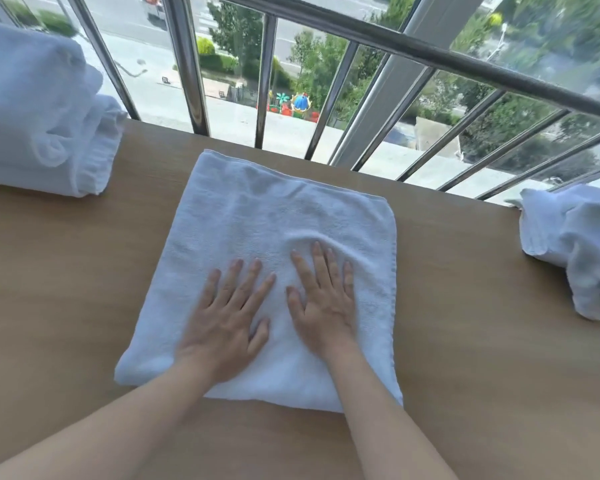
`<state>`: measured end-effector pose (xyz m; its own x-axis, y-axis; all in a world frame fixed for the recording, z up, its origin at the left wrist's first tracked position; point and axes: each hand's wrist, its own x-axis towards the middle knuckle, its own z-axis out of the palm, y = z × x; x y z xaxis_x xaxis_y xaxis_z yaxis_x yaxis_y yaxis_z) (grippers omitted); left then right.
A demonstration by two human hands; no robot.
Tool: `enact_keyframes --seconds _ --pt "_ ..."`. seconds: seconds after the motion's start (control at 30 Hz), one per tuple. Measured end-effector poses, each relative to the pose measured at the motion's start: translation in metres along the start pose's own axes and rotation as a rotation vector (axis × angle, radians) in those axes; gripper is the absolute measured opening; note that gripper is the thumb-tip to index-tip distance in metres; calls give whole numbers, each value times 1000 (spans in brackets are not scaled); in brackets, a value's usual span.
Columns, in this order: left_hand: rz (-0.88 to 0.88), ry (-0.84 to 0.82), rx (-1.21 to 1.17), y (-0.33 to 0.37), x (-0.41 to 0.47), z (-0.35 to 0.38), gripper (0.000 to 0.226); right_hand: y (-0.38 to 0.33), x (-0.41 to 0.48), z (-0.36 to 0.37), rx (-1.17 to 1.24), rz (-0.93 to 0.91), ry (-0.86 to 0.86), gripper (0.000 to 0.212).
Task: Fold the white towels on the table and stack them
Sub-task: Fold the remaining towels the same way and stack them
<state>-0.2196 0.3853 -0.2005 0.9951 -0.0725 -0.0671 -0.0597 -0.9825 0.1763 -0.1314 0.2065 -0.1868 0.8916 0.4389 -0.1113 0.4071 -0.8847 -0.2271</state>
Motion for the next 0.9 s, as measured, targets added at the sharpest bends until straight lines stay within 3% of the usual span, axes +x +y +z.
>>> enact_keyframes --seconds 0.17,0.47,0.8,0.9 --pt "9 24 28 0 3 0 71 33 63 -9 -8 83 15 65" --pt "6 17 43 -2 6 1 73 84 125 -28 37 416 26 64" --pt "3 -24 3 3 6 -7 63 -47 -37 17 62 412 38 69" --pt "166 -25 -16 -3 10 -6 57 -47 -42 21 8 424 28 71"
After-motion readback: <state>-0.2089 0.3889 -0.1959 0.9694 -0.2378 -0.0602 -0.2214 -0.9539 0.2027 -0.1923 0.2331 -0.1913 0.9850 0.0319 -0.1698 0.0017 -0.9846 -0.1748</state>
